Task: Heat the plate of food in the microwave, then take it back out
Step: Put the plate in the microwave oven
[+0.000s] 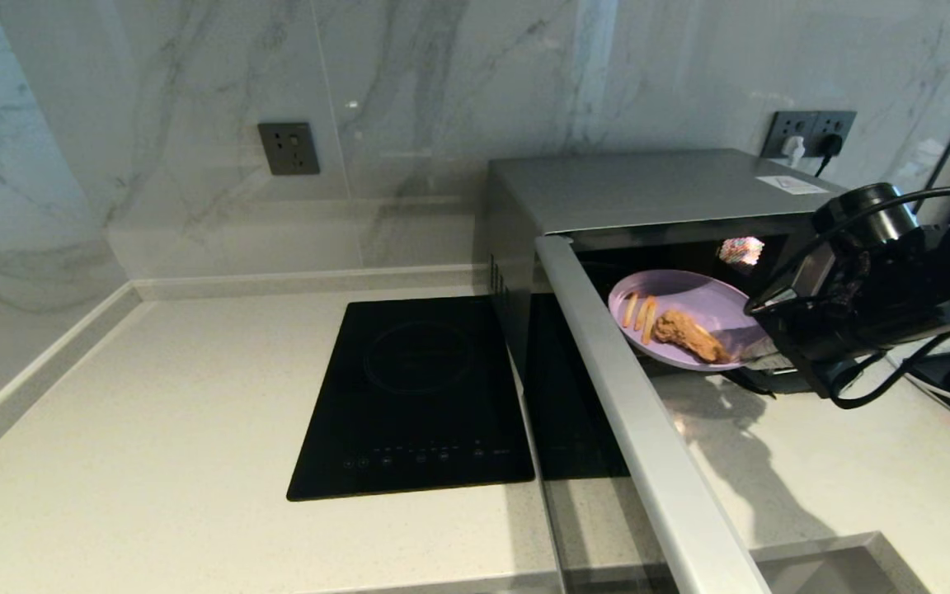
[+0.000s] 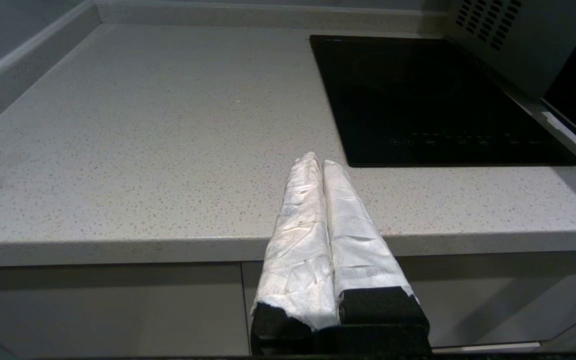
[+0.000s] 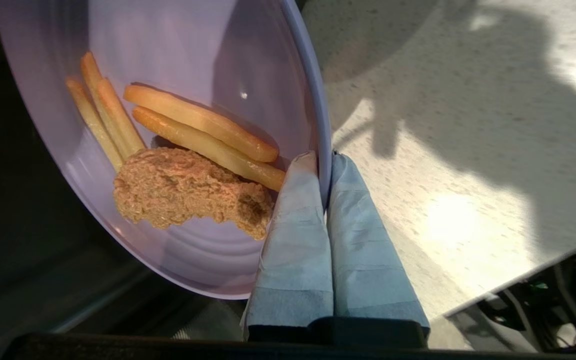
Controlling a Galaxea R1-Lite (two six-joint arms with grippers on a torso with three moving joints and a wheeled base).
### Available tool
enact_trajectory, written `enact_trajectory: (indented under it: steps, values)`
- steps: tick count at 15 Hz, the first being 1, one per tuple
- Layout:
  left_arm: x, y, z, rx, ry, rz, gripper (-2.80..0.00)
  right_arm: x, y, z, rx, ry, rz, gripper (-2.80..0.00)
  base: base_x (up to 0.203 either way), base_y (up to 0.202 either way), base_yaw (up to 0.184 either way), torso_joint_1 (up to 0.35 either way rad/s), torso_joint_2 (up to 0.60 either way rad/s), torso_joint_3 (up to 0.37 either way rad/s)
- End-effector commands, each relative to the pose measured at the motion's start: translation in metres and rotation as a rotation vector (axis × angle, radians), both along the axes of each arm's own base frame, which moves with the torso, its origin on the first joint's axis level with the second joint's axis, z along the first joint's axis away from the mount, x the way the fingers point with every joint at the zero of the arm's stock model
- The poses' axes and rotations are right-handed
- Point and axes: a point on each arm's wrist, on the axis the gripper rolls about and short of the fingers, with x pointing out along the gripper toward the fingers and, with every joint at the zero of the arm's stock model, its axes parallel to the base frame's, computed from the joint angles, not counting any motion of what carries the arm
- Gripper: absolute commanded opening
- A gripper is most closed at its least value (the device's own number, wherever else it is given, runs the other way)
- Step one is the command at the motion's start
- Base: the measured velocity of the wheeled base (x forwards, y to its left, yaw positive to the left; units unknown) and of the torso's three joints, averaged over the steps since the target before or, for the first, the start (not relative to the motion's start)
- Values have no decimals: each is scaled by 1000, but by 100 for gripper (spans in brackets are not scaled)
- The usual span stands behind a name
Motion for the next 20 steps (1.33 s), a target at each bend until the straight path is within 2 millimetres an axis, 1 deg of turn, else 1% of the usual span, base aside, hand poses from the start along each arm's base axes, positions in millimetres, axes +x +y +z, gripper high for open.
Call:
enact_trajectory:
  steps: [1,5,10,13,20]
  values:
    - [0,0,0,-1,1,0,-280,25,15,-21,-3,43,-24,-280,0,0,0,0,0,0]
    - [0,0,0,-1,1,0,-280,48,36,-38,-7,57,-50,-280,0,0,0,0,0,0]
    - [0,0,0,-1,1,0,-280,74,41,-45,1,28,-56,-280,0,0,0,0,0,0]
    - [0,0,0,-1,1,0,-280,81,41,-54,-1,40,-58,-280,0,0,0,0,0,0]
    - [0,0,0,-1,1,0,-280,91,39,-54,0,17,-67,-280,0,0,0,0,0,0]
